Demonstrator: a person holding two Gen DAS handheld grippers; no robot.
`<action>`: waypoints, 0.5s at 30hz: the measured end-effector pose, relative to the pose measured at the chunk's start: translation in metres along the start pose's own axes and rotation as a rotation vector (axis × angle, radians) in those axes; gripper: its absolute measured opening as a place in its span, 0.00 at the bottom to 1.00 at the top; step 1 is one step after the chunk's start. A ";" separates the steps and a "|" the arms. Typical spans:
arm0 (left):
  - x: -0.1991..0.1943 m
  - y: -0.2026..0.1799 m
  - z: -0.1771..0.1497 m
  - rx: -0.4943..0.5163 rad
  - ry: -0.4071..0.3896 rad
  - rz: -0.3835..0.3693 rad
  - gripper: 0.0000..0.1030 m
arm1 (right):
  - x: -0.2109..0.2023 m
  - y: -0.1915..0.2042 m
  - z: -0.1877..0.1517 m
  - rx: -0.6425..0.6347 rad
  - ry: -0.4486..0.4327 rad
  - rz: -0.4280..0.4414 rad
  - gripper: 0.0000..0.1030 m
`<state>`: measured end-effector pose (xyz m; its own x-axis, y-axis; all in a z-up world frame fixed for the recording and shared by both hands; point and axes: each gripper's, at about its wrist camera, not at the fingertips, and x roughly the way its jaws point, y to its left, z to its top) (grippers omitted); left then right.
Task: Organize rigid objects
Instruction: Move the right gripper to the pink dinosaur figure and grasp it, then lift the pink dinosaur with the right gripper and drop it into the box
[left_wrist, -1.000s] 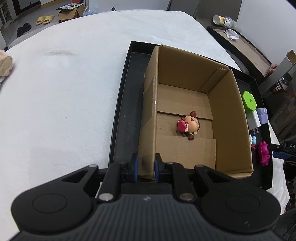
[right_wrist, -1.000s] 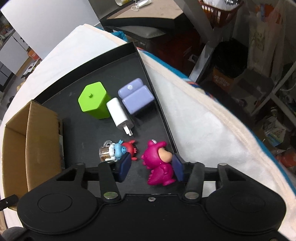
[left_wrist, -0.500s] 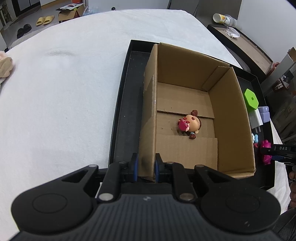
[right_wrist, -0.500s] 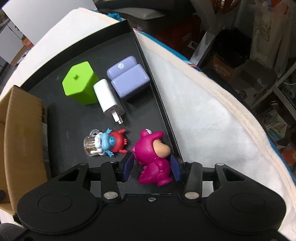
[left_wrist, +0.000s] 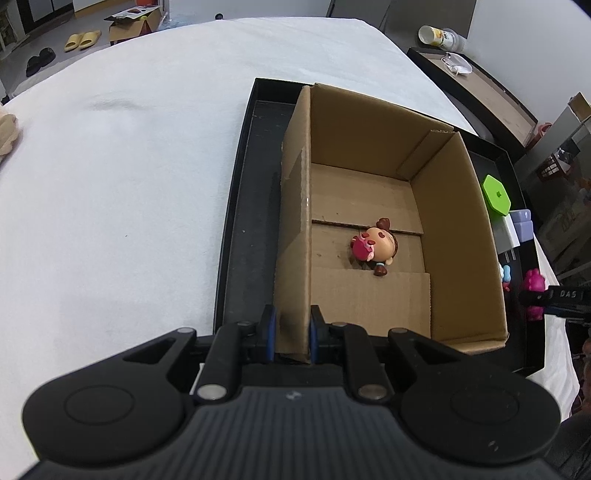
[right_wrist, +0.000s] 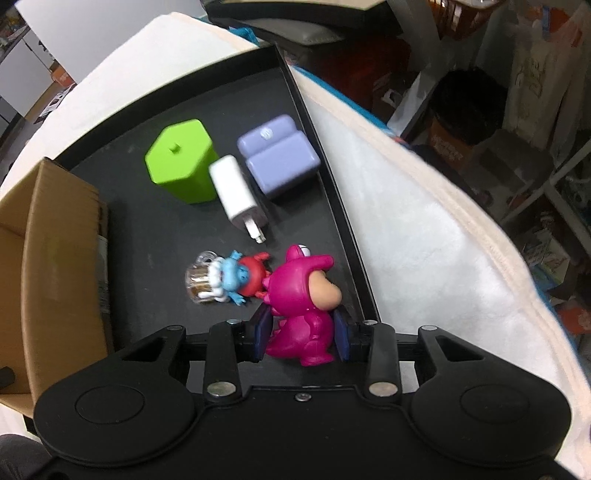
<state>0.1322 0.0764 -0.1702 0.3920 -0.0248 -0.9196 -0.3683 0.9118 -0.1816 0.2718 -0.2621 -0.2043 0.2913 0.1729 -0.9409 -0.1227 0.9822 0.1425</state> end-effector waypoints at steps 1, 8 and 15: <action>0.000 0.000 0.000 0.002 0.000 -0.001 0.16 | -0.004 0.003 0.001 -0.006 -0.006 0.004 0.34; 0.001 0.003 -0.002 -0.017 -0.004 -0.020 0.16 | -0.027 0.030 0.005 -0.066 -0.052 0.020 0.34; 0.003 0.003 -0.003 -0.023 0.001 -0.035 0.16 | -0.044 0.056 0.008 -0.095 -0.082 0.028 0.34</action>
<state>0.1298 0.0783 -0.1741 0.4043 -0.0574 -0.9128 -0.3732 0.9008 -0.2219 0.2594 -0.2145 -0.1528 0.3625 0.2096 -0.9081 -0.2205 0.9660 0.1349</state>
